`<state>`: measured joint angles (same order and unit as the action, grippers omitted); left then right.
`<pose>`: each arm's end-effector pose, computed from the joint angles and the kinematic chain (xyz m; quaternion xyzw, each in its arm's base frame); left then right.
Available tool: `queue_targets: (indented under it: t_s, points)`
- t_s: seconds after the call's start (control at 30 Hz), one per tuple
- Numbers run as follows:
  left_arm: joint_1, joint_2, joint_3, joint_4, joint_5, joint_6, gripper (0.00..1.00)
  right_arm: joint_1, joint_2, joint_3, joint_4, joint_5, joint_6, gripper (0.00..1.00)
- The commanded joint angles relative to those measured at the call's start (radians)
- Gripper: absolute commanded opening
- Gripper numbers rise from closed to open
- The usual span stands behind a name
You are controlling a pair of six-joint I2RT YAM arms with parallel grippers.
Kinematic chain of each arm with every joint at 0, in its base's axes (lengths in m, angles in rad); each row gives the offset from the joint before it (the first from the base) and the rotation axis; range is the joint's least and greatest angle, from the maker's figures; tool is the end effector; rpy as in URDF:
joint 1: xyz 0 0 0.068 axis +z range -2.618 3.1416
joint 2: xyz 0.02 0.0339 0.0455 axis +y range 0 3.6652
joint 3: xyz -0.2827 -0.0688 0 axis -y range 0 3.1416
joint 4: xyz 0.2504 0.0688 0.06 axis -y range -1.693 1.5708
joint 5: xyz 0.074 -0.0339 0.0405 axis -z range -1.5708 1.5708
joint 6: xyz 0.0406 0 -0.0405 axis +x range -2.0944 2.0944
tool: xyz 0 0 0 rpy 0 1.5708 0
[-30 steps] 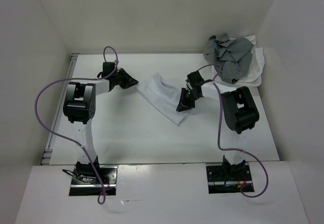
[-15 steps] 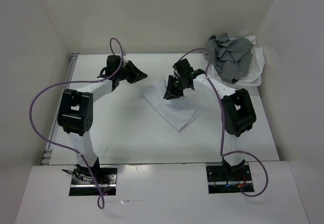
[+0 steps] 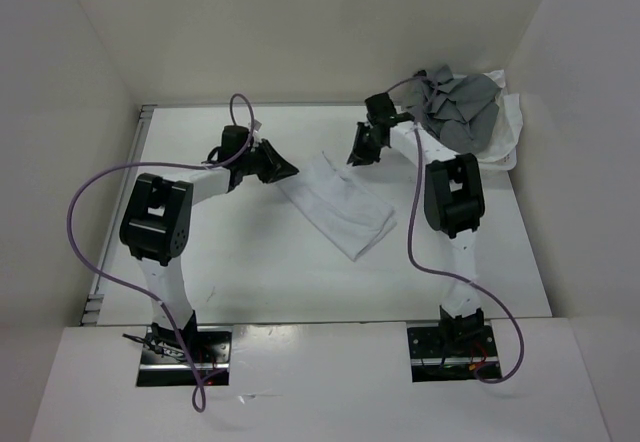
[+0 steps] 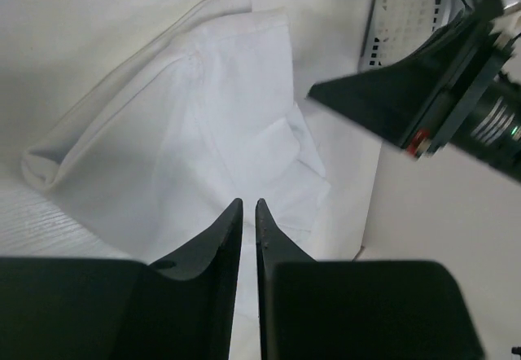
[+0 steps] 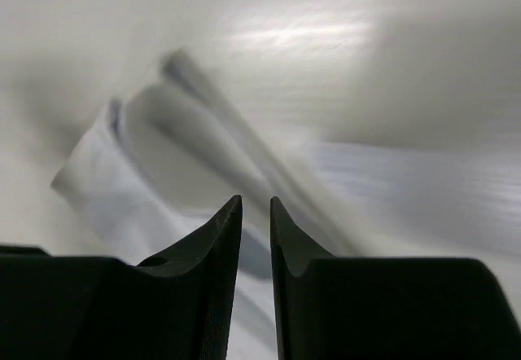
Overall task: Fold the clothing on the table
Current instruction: Fold the skirt
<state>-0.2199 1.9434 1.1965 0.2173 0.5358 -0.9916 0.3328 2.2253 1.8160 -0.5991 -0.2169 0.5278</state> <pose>0.4263 -0.1165 0.1957 -0.1929 0.8246 -0.4619 0.2636 0.4757 0.1737 0.1970 0.0631 0.9535 0.2096 0.2073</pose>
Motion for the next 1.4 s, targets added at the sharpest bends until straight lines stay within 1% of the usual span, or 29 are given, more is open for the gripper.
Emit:
queue_targets:
  t_s: [0.0, 0.1, 0.2, 0.23, 0.3, 0.33, 0.37, 0.4, 0.43, 0.47, 0.57, 0.67, 0.73, 0.83, 0.9, 1.07, 1.37]
  points:
    - [0.004, -0.046, -0.021, 0.024, 0.007, 0.036, 0.17, -0.078, 0.028, 0.068, -0.053, 0.086, -0.043, 0.26]
    - [0.004, -0.055, -0.041, 0.024, 0.007, 0.036, 0.17, -0.107, 0.028, 0.054, -0.065, 0.125, -0.052, 0.26]
    - [0.004, -0.075, -0.052, 0.024, -0.002, 0.045, 0.17, -0.117, -0.036, 0.013, -0.065, 0.099, -0.078, 0.26]
    - [0.004, -0.075, -0.052, 0.024, -0.002, 0.045, 0.17, -0.100, -0.056, -0.009, -0.065, 0.087, -0.078, 0.26]
    - [-0.007, -0.061, -0.052, 0.053, 0.013, 0.035, 0.16, -0.080, -0.113, -0.032, -0.065, 0.056, -0.091, 0.31]
    - [-0.007, -0.045, -0.043, 0.053, 0.013, 0.034, 0.15, -0.069, -0.130, -0.047, -0.065, 0.047, -0.091, 0.31]
    - [-0.016, -0.032, -0.032, 0.053, 0.024, 0.034, 0.13, -0.058, -0.145, -0.082, -0.054, 0.033, -0.091, 0.35]
    - [-0.016, -0.020, -0.019, 0.053, 0.024, 0.034, 0.11, -0.043, -0.171, -0.102, -0.054, 0.033, -0.091, 0.38]
    - [-0.016, 0.003, 0.009, 0.053, 0.024, 0.034, 0.11, -0.043, -0.182, -0.139, -0.042, 0.033, -0.100, 0.40]
    - [-0.016, 0.015, 0.023, 0.053, 0.024, 0.025, 0.09, -0.032, -0.182, -0.155, -0.042, 0.033, -0.100, 0.40]
    - [-0.016, 0.037, 0.048, 0.042, 0.035, 0.025, 0.09, -0.023, -0.193, -0.193, -0.031, 0.056, -0.147, 0.40]
    - [-0.016, 0.037, 0.048, 0.042, 0.035, 0.025, 0.09, -0.023, -0.202, -0.214, -0.008, 0.016, -0.187, 0.40]
    - [-0.016, 0.037, 0.038, 0.042, 0.035, 0.025, 0.09, -0.002, -0.190, -0.204, 0.004, 0.016, -0.210, 0.40]
    - [-0.016, 0.037, 0.029, 0.033, 0.044, 0.034, 0.09, 0.011, -0.165, -0.162, 0.004, -0.013, -0.247, 0.44]
    - [-0.016, 0.037, 0.019, 0.022, 0.044, 0.044, 0.09, 0.021, -0.153, -0.139, -0.007, -0.013, -0.273, 0.46]
    - [-0.016, 0.028, 0.018, 0.002, 0.044, 0.053, 0.09, 0.032, -0.104, -0.044, -0.033, -0.052, -0.330, 0.47]
    - [-0.016, 0.028, 0.018, -0.025, 0.044, 0.082, 0.08, 0.032, -0.024, -0.023, -0.053, -0.136, -0.371, 0.47]
